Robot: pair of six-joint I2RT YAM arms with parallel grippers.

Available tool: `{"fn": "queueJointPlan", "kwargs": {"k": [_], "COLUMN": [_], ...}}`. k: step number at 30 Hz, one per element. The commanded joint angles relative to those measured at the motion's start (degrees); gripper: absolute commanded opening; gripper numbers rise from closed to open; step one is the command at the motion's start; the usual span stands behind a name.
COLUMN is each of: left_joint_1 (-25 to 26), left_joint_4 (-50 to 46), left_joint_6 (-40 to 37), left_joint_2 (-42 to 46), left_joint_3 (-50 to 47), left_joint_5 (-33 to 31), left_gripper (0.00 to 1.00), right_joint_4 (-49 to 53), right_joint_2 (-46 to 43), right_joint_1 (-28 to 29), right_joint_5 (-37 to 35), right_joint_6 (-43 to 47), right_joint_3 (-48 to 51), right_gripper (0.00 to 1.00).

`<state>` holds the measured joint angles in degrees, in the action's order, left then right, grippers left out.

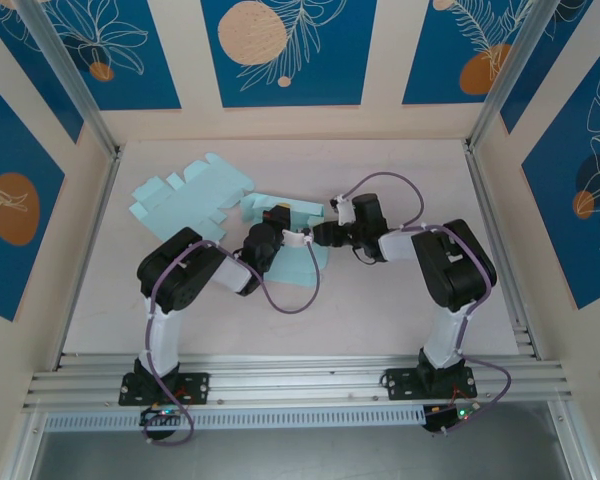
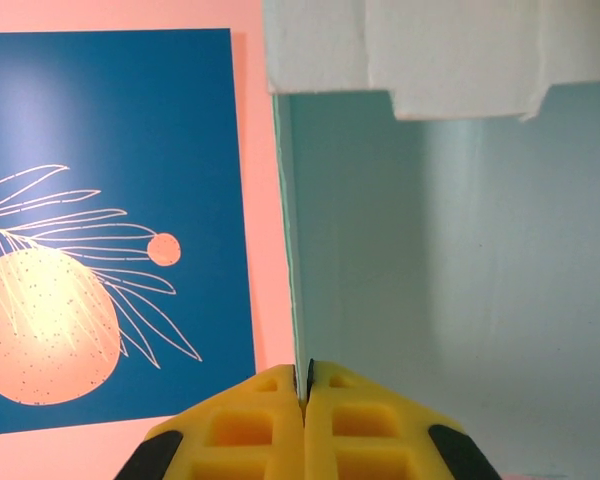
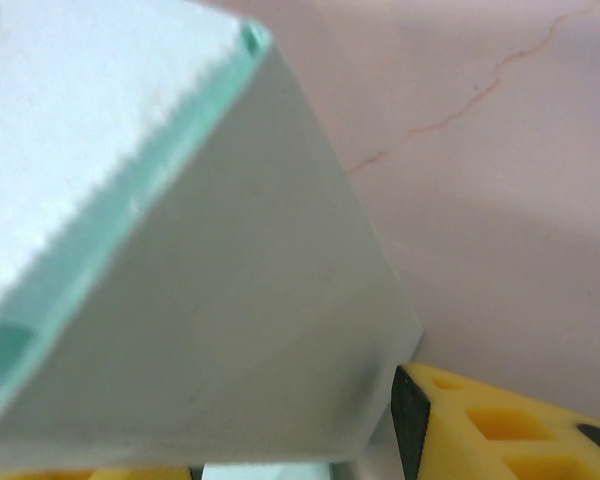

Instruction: Fold the paper box

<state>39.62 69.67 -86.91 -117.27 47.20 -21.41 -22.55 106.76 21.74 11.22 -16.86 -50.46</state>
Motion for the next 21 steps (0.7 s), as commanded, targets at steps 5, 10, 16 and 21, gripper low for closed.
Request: {"fn": "queueJointPlan", "kwargs": {"k": [5, 10, 16, 21], "left_joint_1": [0.2, 0.4, 0.6, 1.3], "left_joint_4": [-4.3, -4.3, -4.6, -4.9], "left_joint_6": [-1.4, -1.4, -1.2, -0.3], "left_joint_2": [-1.8, -1.8, -1.1, -0.4], "left_joint_3": [-0.3, -0.2, -0.6, -0.7], "left_joint_5": [2.3, 2.4, 2.7, 2.5], "left_gripper": [0.0, 0.0, 0.0, 0.0], "right_joint_4": [-4.0, -4.1, -5.6, -5.9], "right_joint_2": [0.8, 1.5, 1.8, 1.7], "right_joint_1": [1.6, 2.1, 3.4, 4.9], "right_joint_5": [-6.2, -9.0, -14.7, -19.2], "right_joint_6": [0.6, 0.0, -1.1, -0.8], "right_joint_3": [-2.3, -2.1, -1.0, -0.5], "right_gripper": [0.52, 0.51, 0.32, 0.21]}}
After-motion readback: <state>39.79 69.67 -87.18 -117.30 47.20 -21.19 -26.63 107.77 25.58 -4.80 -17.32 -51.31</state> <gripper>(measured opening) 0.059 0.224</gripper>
